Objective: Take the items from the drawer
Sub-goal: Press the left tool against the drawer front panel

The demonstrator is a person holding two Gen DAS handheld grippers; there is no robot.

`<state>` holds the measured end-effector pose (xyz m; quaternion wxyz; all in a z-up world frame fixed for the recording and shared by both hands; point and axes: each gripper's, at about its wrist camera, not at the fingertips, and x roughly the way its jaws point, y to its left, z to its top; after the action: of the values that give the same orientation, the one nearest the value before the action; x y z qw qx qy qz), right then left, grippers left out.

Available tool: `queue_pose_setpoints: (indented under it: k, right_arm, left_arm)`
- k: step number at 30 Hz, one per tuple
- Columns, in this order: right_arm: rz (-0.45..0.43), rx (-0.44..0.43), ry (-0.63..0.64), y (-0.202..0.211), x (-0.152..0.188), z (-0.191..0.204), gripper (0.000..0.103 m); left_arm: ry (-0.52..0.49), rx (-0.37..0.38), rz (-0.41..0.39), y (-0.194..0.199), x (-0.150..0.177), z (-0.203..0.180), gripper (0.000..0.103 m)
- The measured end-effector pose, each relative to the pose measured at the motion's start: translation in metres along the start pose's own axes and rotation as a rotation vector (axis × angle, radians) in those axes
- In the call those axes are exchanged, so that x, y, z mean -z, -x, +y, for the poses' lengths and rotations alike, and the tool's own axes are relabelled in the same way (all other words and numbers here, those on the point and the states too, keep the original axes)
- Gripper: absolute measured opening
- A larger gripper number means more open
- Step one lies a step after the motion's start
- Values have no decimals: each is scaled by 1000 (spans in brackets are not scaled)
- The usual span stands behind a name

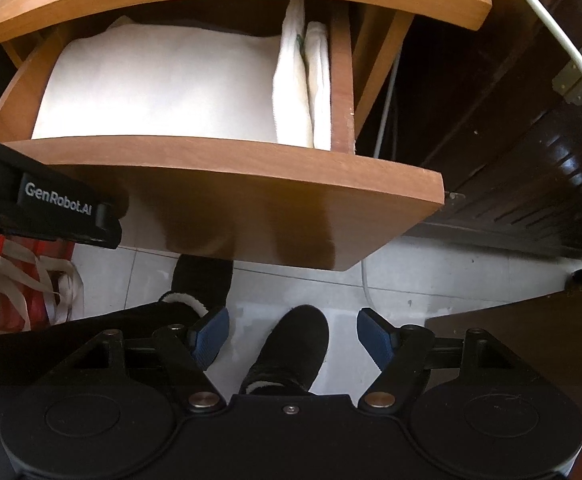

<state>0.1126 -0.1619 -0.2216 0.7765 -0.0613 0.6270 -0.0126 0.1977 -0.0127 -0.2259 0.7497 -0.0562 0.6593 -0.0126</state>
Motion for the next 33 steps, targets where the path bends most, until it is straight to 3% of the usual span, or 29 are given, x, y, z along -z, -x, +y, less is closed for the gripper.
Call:
queue_pose_setpoints:
  k: [4,9,33]
  right_arm:
    - [-6,6,-15,2,-1,-3,69]
    - [-15,17,-23,6,-2,-4,77]
    - [-19,-22,-39,2,-2,-1,77]
  left_arm:
    - [-3,0,3,2,0,-2,53]
    - [7,4,13,1,-2,-2,53]
    - [48,3,54,16,-10,-1,53]
